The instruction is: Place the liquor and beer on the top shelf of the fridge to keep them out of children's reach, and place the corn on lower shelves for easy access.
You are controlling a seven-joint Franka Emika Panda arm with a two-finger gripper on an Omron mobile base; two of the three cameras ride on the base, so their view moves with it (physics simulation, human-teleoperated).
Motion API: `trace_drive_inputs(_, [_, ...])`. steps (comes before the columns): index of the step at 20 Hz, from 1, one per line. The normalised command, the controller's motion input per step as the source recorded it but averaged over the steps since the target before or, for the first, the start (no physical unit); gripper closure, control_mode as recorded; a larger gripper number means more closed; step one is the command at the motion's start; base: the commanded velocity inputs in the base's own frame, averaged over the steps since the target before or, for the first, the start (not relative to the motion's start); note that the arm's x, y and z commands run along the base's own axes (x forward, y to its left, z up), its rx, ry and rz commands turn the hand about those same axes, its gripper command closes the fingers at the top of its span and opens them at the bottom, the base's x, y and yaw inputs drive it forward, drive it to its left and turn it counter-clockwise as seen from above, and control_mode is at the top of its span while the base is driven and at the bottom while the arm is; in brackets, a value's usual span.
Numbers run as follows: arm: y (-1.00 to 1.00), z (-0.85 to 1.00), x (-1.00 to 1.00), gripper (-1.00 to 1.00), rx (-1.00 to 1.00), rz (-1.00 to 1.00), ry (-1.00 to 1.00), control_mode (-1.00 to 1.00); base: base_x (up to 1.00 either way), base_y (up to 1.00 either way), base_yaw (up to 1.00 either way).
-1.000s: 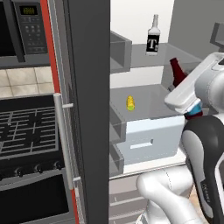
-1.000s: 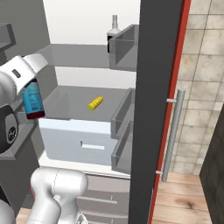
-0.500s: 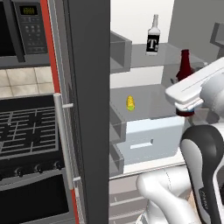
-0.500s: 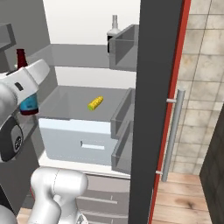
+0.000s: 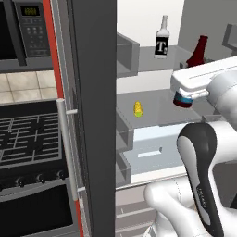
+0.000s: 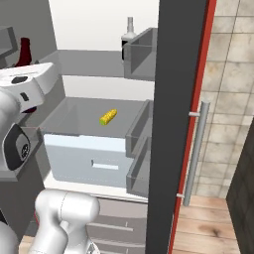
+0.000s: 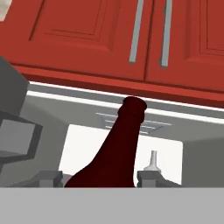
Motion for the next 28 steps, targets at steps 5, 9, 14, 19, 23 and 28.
trace_drive_inputs(5, [-0.15, 0.1, 0.01, 1.0, 0.04, 0.0, 0.0, -1.0, 0.0, 0.0, 0.0])
trace_drive_inputs(9, [-0.25, 0.0, 0.07, 1.0, 0.0, 0.0, 0.0, -1.0, 0.0, 0.0, 0.0])
trace_drive_inputs(14, [-0.2, 0.0, 0.18, 1.0, 0.0, 0.0, 0.0, -1.0, 0.0, 0.0, 0.0])
trace_drive_inputs(19, [-0.01, 0.0, 0.3, 1.0, -0.01, 0.0, 0.0, -1.0, 0.0, 0.0, 0.0])
trace_drive_inputs(23, [0.0, 0.0, 0.31, 1.0, -0.03, 0.0, 0.0, -1.0, 0.0, 0.0, 0.0])
trace_drive_inputs(28, [0.0, 0.0, 0.32, 1.0, -0.03, 0.0, 0.0, -1.0, 0.0, 0.0, 0.0])
